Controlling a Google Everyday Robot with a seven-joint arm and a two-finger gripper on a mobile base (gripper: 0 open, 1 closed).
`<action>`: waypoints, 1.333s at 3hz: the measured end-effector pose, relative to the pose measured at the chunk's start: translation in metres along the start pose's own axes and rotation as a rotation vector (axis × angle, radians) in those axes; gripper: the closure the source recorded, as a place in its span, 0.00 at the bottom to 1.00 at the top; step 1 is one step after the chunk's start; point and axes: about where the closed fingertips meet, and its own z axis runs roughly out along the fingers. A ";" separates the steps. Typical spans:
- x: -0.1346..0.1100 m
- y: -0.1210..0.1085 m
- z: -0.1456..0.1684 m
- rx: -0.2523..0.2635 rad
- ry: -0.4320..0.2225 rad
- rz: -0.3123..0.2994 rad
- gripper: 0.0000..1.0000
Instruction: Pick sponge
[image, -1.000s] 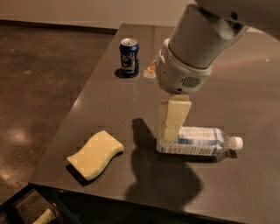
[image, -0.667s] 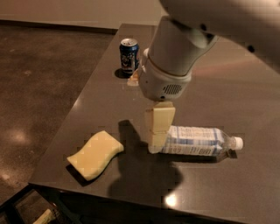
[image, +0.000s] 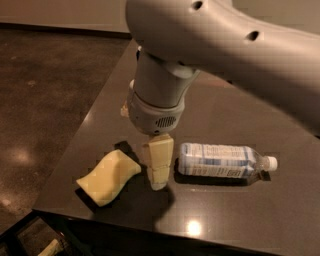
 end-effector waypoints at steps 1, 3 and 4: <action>-0.012 0.002 0.017 -0.030 0.017 -0.043 0.00; -0.024 0.008 0.038 -0.076 0.033 -0.091 0.00; -0.028 0.010 0.046 -0.093 0.042 -0.105 0.18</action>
Offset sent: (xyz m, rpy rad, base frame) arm -0.0144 0.0313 -0.0400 -0.0746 0.0419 0.1120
